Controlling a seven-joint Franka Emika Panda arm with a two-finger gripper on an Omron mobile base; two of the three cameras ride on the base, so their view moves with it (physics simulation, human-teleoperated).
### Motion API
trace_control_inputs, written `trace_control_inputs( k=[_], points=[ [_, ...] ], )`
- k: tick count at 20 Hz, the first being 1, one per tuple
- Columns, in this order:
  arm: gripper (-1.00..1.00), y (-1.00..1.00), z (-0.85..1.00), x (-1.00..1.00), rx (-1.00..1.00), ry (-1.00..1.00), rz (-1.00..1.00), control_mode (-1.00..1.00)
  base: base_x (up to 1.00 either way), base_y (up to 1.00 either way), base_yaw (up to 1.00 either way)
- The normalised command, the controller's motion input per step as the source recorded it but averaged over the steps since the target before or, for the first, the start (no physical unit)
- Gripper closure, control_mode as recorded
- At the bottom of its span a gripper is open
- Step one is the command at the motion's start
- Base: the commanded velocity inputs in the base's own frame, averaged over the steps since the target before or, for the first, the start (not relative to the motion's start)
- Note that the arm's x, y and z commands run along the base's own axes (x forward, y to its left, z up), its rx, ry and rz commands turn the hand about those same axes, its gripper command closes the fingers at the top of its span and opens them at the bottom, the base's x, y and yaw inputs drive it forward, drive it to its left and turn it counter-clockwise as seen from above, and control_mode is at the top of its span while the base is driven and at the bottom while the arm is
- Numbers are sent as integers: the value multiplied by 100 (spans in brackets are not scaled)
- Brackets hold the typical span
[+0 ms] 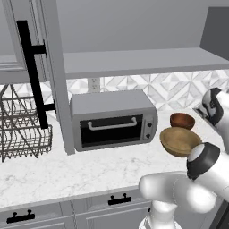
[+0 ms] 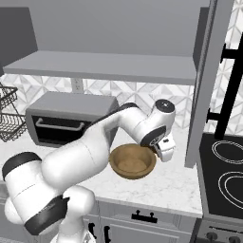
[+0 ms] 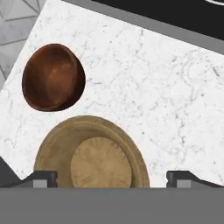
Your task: Pick up the bowls on the counter and stack them on top of one another in the open cabinet. Place the smaller bowl on top of the larger bowl.
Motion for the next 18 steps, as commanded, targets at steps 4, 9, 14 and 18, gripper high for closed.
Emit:
trace_control_inputs(
  k=[4,9,14,18],
  points=[
    [-100,-59,-52,53,13,3,-2,-100,0,0,0],
    [-100,-6,-17,51,2,0,1,-100,0,0,0],
    [-100,0,-22,23,0,13,1,-100,0,0,0],
    [-100,0,-43,26,-4,7,0,-100,0,0,0]
  ],
)
